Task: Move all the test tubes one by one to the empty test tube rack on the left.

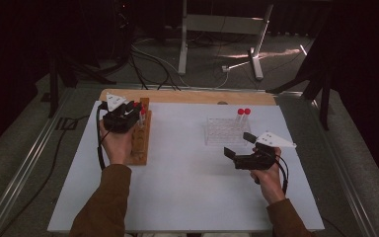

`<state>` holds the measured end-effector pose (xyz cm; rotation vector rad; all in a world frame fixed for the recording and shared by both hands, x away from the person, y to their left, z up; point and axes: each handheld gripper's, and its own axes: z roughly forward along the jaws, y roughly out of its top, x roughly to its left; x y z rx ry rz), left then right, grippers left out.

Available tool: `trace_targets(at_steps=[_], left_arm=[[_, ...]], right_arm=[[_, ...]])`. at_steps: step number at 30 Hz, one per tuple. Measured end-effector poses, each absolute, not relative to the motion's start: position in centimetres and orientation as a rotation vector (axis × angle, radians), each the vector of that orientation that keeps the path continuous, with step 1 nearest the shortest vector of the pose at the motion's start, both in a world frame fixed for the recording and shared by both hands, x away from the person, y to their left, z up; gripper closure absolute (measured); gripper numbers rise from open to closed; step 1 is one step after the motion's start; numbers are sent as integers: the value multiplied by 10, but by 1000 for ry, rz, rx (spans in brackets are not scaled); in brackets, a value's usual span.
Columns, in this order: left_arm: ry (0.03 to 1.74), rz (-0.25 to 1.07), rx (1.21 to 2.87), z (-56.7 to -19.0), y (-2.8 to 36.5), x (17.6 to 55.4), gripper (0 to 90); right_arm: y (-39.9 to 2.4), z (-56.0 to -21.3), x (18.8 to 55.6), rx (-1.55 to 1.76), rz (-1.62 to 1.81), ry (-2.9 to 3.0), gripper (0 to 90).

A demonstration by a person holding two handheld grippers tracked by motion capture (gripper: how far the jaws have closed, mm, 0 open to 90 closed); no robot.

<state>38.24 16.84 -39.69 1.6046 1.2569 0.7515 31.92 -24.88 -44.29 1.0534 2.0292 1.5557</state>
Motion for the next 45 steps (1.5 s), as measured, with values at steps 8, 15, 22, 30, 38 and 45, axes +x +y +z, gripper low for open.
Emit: trace_targets(at_steps=[8, 15, 22, 30, 38, 45], left_arm=[[1264, 747, 1630, -408, 167, 381, 710], [1286, 741, 1637, -418, 168, 381, 709], [1300, 739, 1652, -426, 167, 382, 709], [1317, 723, 1680, -435, 166, 384, 708], [1327, 703, 1684, -441, 167, 384, 705], [1320, 663, 1653, -441, 170, 379, 522]], right_arm=[[-248, -443, 319, 1052, 1549, 2035, 0], [-248, -443, 319, 1056, 1548, 2035, 0], [-248, -444, 319, 1052, 1547, 2033, 0], [-248, -443, 319, 1053, 1548, 2032, 0], [-248, -444, 319, 1052, 1548, 2033, 0], [-249, -444, 319, 1057, 1551, 2030, 0]])
